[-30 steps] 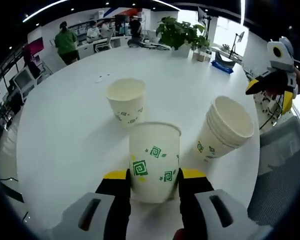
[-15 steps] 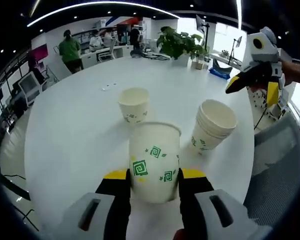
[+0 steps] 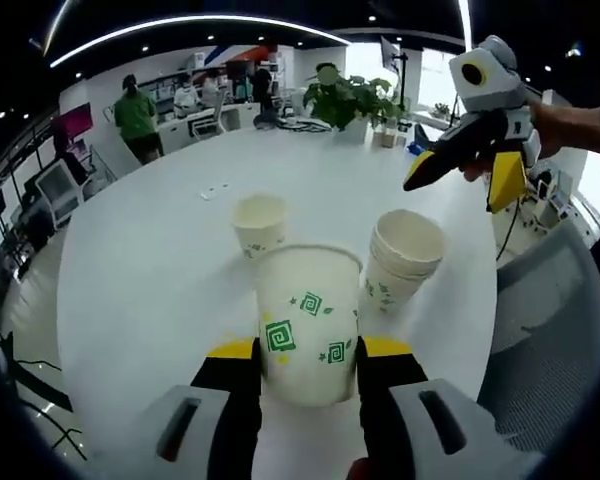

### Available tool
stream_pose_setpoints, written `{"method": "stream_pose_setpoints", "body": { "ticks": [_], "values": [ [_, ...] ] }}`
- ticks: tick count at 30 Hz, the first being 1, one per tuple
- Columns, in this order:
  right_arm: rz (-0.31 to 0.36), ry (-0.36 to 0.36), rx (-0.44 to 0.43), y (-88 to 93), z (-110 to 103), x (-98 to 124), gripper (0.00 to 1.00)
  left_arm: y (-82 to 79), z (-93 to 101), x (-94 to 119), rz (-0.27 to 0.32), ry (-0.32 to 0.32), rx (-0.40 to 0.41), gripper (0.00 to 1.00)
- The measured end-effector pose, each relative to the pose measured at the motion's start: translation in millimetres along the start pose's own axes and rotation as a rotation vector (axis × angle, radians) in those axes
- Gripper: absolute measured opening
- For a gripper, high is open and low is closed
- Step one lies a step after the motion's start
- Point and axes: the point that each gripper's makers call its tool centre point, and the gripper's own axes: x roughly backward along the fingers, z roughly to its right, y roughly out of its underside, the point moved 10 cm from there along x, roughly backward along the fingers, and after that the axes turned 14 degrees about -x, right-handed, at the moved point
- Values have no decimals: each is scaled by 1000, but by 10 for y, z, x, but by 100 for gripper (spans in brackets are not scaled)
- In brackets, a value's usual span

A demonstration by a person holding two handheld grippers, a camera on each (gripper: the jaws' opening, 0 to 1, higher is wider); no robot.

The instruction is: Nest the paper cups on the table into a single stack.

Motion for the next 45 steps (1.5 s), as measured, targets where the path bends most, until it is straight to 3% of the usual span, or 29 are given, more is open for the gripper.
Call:
{"method": "stream_pose_setpoints", "body": {
  "ticks": [9, 23, 33, 45],
  "values": [
    [-29, -25, 25, -129, -79, -70, 56, -211, 60, 14, 26, 13, -84, 36],
    [-62, -46, 39, -215, -157, -74, 55, -374, 66, 31, 58, 24, -155, 36],
    [-35, -72, -25, -268, -139, -71, 51, -466, 157, 37, 50, 32, -215, 36],
    [-66, -124, -83, -251, -177, -232, 48, -545, 286, 6, 52, 41, -292, 36]
  ]
}}
